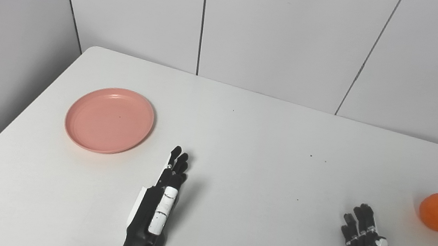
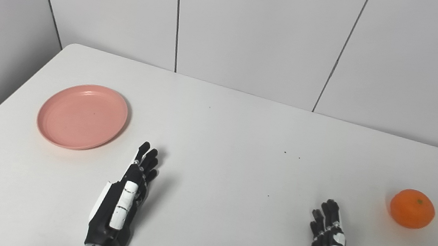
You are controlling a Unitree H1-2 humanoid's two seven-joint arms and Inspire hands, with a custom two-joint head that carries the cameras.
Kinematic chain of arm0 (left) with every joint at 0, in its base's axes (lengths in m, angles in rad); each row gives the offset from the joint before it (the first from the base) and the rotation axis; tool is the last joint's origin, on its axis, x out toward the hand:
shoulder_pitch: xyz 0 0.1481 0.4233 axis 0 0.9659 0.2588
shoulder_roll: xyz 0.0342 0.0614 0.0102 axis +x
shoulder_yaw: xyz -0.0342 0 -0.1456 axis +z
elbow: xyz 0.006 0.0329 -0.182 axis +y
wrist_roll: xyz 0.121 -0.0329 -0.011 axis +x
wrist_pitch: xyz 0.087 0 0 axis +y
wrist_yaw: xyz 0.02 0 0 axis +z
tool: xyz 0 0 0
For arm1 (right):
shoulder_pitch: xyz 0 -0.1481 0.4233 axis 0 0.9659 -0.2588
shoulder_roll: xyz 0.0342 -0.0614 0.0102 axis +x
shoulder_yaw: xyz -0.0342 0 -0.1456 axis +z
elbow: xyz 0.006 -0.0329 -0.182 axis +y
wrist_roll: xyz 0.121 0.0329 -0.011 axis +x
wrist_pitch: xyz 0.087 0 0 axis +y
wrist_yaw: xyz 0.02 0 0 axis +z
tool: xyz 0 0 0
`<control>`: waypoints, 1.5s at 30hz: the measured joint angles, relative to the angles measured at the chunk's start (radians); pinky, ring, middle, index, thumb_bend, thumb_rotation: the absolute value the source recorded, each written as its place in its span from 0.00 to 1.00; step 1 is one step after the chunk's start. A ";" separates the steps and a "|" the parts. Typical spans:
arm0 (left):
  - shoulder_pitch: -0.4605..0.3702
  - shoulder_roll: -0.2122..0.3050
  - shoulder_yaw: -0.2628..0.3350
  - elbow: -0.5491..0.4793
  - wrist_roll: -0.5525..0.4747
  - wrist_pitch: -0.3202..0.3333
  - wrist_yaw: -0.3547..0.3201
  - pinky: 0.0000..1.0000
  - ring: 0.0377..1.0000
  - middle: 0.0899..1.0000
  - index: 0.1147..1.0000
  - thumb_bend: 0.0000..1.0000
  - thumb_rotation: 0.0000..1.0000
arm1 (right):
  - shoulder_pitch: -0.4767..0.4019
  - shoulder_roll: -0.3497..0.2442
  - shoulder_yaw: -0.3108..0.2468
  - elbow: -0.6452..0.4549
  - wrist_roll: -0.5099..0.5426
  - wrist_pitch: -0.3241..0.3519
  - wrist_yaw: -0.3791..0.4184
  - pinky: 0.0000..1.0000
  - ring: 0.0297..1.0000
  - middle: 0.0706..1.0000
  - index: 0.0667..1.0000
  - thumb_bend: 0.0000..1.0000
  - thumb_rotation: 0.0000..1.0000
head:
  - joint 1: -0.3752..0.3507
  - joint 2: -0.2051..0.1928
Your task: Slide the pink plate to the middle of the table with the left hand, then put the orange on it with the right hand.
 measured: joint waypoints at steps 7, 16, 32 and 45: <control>0.000 0.001 0.008 -0.005 -0.032 0.012 -0.002 0.99 0.95 0.94 0.98 0.81 0.85 | 0.000 0.000 0.001 -0.003 0.009 0.001 -0.001 1.00 0.97 0.97 0.95 0.77 1.00 | 0.012 -0.025; -0.001 0.010 0.025 -0.052 -0.066 0.089 -0.025 0.94 0.92 0.91 0.96 0.85 0.87 | 0.006 0.003 0.012 -0.018 0.008 0.006 -0.008 1.00 0.98 0.98 0.98 0.76 1.00 | 0.029 -0.025; -0.273 0.158 0.125 -0.183 -0.117 0.305 -0.047 0.93 0.87 0.85 0.87 0.95 0.88 | 0.015 0.010 0.044 -0.037 0.000 0.030 -0.046 1.00 0.98 0.98 0.98 0.75 1.00 | 0.017 -0.017; -0.504 0.235 0.219 -0.139 -0.242 0.406 -0.044 0.85 0.84 0.84 0.86 0.96 0.98 | 0.015 0.008 0.051 -0.037 0.016 0.031 -0.050 1.00 1.00 1.00 1.00 0.75 1.00 | 0.058 -0.023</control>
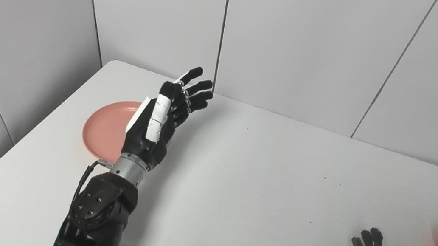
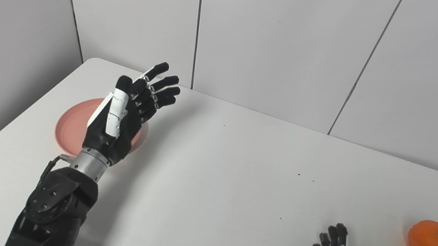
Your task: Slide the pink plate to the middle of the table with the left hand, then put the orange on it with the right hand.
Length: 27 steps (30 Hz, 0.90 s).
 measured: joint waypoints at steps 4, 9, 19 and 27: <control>-0.040 0.043 0.049 0.044 -0.063 0.011 -0.001 0.85 0.84 0.84 0.86 0.96 0.98 | 0.000 0.000 0.000 -0.002 0.000 0.002 -0.005 1.00 0.99 0.99 0.99 0.74 1.00 | -0.009 0.008; -0.093 0.094 0.076 0.075 -0.084 0.036 0.001 0.89 0.88 0.85 0.90 0.95 1.00 | 0.001 0.000 0.000 -0.009 0.003 0.013 -0.012 1.00 1.00 1.00 1.00 0.75 1.00 | 0.015 0.009; -0.163 0.209 0.128 0.201 -0.062 0.034 0.006 0.92 0.88 0.86 0.89 0.98 0.96 | 0.000 -0.001 0.001 -0.014 0.004 0.023 -0.019 1.00 0.99 0.99 0.99 0.75 1.00 | 0.000 0.006; -0.196 0.237 0.156 0.361 -0.001 -0.029 0.022 0.90 0.87 0.86 0.86 0.96 0.94 | 0.000 -0.002 0.001 -0.012 0.004 0.023 -0.018 1.00 1.00 0.99 1.00 0.76 1.00 | 0.006 0.003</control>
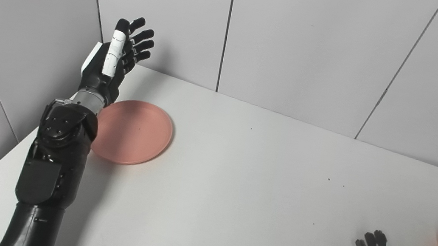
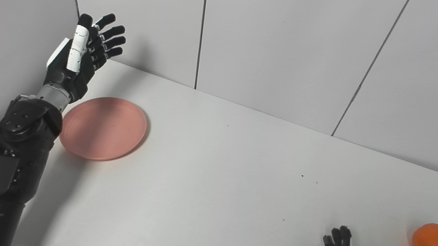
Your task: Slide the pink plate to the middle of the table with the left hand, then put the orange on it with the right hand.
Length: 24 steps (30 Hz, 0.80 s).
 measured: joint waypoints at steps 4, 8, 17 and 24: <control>-0.013 0.003 0.027 0.090 0.008 -0.056 0.010 0.93 0.88 0.88 0.88 0.96 0.92 | 0.000 -0.001 0.000 0.001 0.001 0.000 0.004 1.00 1.00 0.99 1.00 0.76 1.00 | 0.000 0.000; -0.015 0.012 0.048 0.160 0.009 -0.096 0.017 0.90 0.86 0.85 0.88 0.99 0.91 | -0.001 -0.002 -0.001 0.004 0.003 0.000 0.006 1.00 0.98 0.97 0.98 0.76 1.00 | 0.002 -0.003; -0.035 0.051 0.056 0.303 0.029 -0.168 0.022 0.86 0.83 0.82 0.88 1.00 0.91 | -0.003 -0.007 -0.013 0.009 0.012 0.000 0.029 1.00 0.98 0.96 1.00 0.76 1.00 | 0.025 -0.009; -0.038 0.076 0.068 0.359 0.003 -0.183 -0.005 0.82 0.82 0.81 0.88 1.00 0.90 | -0.003 -0.008 -0.017 0.010 0.019 0.000 0.035 1.00 0.98 0.95 1.00 0.77 1.00 | 0.041 -0.008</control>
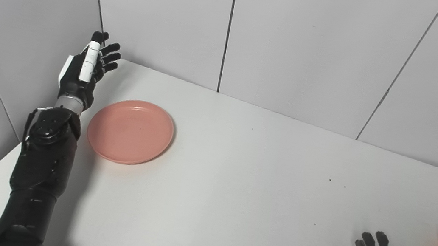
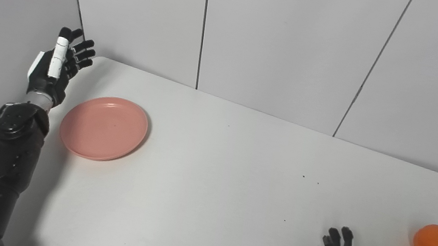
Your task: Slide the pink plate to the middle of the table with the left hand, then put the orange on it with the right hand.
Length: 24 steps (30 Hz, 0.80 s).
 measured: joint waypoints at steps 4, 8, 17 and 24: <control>0.002 0.025 0.011 0.002 -0.031 0.000 -0.033 0.81 0.82 0.81 0.89 0.98 0.90 | 0.000 -0.001 -0.001 0.000 0.001 0.000 0.003 1.00 0.98 0.96 1.00 0.75 1.00 | 0.006 0.002; 0.028 0.056 0.025 0.001 -0.076 0.005 -0.091 0.82 0.83 0.86 0.95 0.94 0.92 | -0.001 -0.001 -0.001 0.002 0.001 0.000 0.011 1.00 0.99 0.95 1.00 0.73 1.00 | 0.003 -0.003; 0.076 0.068 0.042 0.064 -0.111 0.009 -0.134 0.85 0.84 0.86 0.96 0.94 0.88 | -0.001 -0.001 -0.001 0.003 0.000 0.000 0.012 1.00 0.98 0.94 0.99 0.74 1.00 | 0.002 0.012; 0.071 0.067 0.051 0.197 -0.132 -0.048 -0.175 0.72 0.79 0.82 0.99 0.95 0.87 | -0.001 -0.001 0.000 0.002 0.003 0.000 0.011 1.00 0.98 0.94 0.99 0.74 1.00 | -0.009 0.012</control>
